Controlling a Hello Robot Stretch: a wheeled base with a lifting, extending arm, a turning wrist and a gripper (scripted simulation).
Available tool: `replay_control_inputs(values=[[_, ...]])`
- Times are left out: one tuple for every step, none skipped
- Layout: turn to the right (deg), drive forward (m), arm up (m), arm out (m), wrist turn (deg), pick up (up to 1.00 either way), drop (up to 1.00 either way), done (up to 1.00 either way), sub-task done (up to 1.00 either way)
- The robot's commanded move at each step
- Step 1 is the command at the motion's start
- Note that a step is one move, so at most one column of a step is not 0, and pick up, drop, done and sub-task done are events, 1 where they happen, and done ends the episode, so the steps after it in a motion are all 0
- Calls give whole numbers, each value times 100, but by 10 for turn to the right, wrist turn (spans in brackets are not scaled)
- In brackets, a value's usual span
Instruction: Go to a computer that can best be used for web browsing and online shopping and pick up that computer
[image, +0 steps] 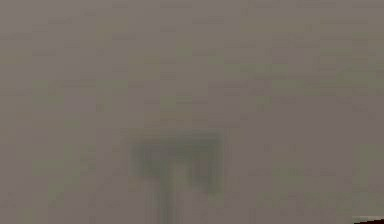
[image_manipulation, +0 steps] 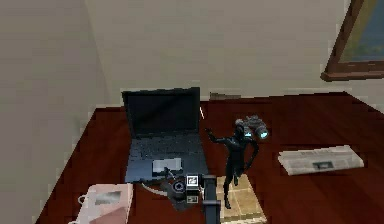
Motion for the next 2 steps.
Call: replay_control_inputs(values=[[0,0,10,0,0,0,0,0,0],[0,0,0,0,0,0,0,100,0]])
